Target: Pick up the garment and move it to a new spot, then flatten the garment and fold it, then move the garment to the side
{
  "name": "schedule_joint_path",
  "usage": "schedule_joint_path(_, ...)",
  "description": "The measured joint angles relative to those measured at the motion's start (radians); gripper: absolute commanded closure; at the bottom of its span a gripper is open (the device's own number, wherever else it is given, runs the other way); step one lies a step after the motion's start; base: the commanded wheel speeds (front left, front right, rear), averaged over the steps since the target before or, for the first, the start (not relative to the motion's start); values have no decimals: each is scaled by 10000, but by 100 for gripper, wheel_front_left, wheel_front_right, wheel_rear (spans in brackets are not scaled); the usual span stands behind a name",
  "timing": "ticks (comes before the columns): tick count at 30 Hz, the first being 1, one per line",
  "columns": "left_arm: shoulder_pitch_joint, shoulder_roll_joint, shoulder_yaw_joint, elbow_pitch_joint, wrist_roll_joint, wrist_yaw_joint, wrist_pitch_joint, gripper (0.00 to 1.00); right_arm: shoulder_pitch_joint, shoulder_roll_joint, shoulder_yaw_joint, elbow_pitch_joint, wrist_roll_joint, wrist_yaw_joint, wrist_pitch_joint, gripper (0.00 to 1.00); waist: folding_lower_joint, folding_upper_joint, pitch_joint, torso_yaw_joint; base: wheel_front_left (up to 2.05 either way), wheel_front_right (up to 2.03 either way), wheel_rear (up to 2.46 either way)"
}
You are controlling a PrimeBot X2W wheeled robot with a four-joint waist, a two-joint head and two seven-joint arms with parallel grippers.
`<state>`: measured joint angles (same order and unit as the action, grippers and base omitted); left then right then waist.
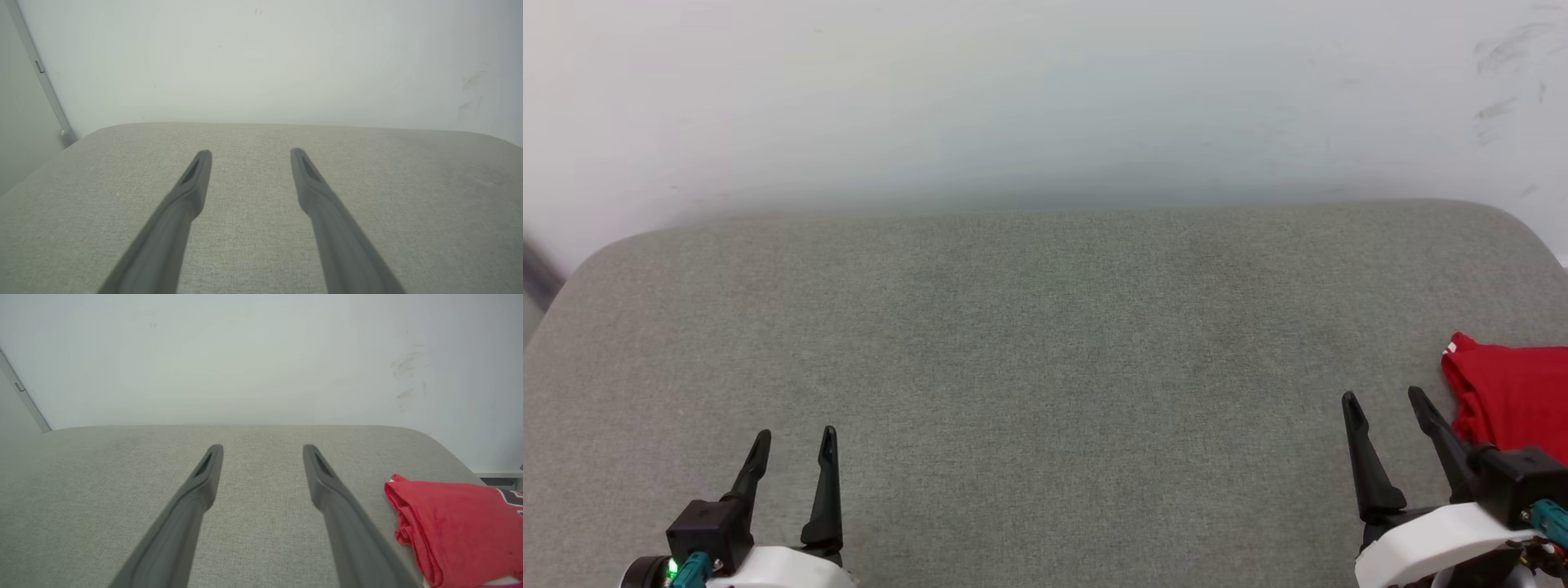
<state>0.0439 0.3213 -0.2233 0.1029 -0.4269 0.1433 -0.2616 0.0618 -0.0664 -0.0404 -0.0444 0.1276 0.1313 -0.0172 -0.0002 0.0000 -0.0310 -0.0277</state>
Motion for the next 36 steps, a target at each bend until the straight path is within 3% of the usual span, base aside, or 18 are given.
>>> schedule_joint_path(17, -244, -247, 159, 159, 261, -201, 0, 0, 47, 86, 58, -29, 19, 0, 44, 0, 2, 0, 99, 28, 0, 0, 0)
schedule_joint_path(18, -233, -268, 155, 190, 263, -201, 6, 100, 52, 88, 58, 12, 21, 0, 40, 100, 2, 0, 97, 32, 0, 0, 0)
schedule_joint_path(22, 13, -470, 67, 489, 144, -209, 88, 100, 157, 88, 71, 362, 178, 2, 86, 100, 1, 0, 102, 35, 0, 0, 0)
schedule_joint_path(36, -128, -834, 633, 683, -2079, -662, 748, 100, 12, 92, -73, 830, 2844, 2, 280, 100, 1, 0, 129, 62, 0, 0, 0)
